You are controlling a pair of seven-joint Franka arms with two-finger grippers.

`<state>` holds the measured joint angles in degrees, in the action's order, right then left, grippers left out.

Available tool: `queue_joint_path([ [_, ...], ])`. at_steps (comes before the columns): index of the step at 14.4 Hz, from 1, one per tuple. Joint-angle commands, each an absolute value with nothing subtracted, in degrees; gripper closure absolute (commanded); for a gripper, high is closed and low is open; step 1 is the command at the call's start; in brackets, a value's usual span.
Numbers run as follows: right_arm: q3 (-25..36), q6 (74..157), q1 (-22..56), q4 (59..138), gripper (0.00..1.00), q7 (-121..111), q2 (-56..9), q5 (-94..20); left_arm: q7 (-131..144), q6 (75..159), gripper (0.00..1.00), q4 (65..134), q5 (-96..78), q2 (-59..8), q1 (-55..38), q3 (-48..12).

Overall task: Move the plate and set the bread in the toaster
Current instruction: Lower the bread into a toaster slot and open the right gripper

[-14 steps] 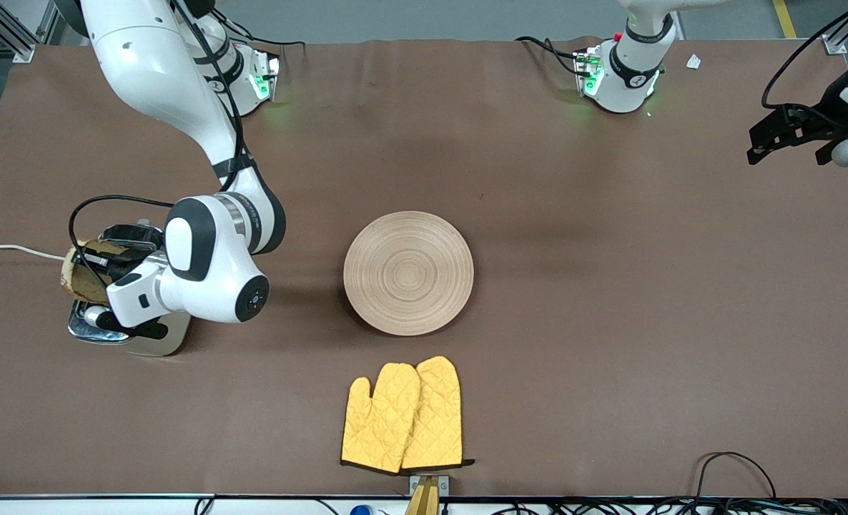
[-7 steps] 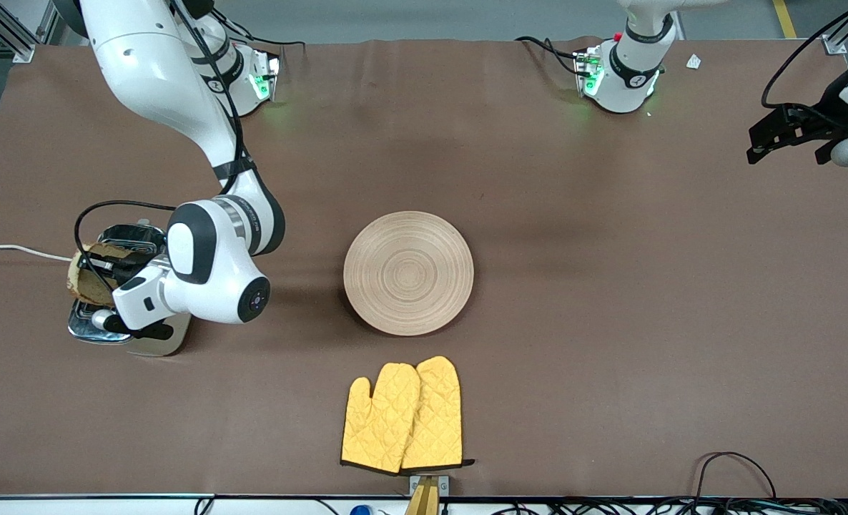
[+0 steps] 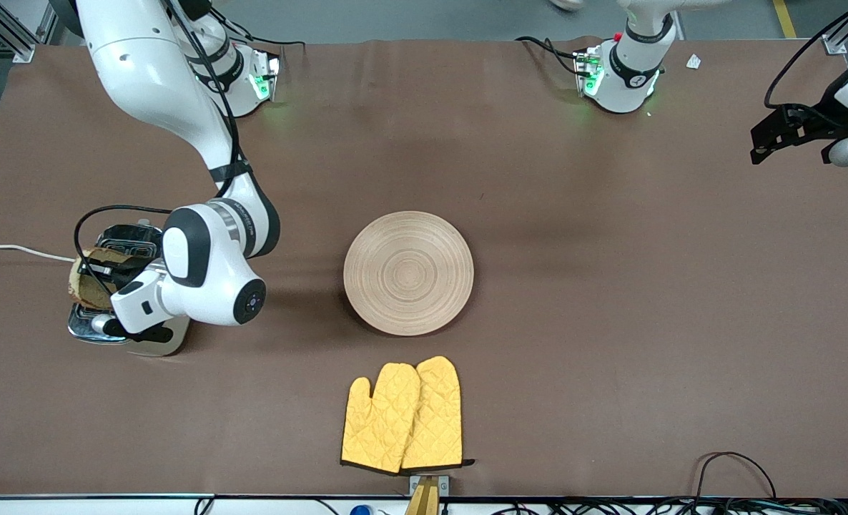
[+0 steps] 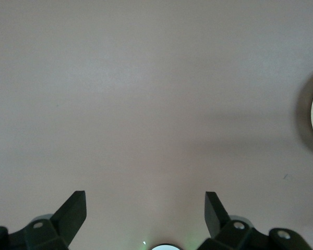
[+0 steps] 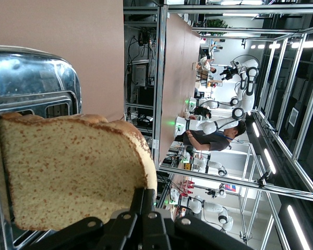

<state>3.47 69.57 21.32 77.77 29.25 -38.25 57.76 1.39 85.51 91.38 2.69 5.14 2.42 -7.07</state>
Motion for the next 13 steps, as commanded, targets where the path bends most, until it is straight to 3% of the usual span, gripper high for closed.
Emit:
queue_joint_path([
  [1,3.08,71.45,20.39,79.80,1.00,30.59,-37.27,57.31,0.62,84.38,0.00,89.47,3.08,3.87,2.37,-7.21],
  [4,3.08,71.98,19.60,80.24,0.98,30.59,-37.35,57.39,0.79,83.94,0.00,89.74,0.28,4.04,2.72,-7.21],
  [6,3.08,71.81,19.77,80.86,0.87,30.59,-37.27,57.39,0.79,84.29,0.00,89.74,0.09,4.13,2.72,-7.12],
  [7,3.08,71.81,19.95,80.77,0.70,30.59,-37.27,57.31,0.97,84.46,0.00,89.82,0.00,4.13,2.72,-7.12],
  [8,3.08,71.98,19.69,80.68,0.43,30.50,-37.27,57.39,0.97,84.72,0.00,89.82,-0.09,4.13,2.72,-6.95],
  [9,3.08,72.07,19.60,80.60,0.28,30.41,-37.18,57.48,1.40,84.99,0.00,89.82,-0.09,4.22,2.72,-6.86],
  [13,2.37,72.94,19.95,78.94,0.00,29.36,-36.48,54.95,1.58,85.52,0.00,89.47,-0.09,4.04,2.81,-6.77],
])
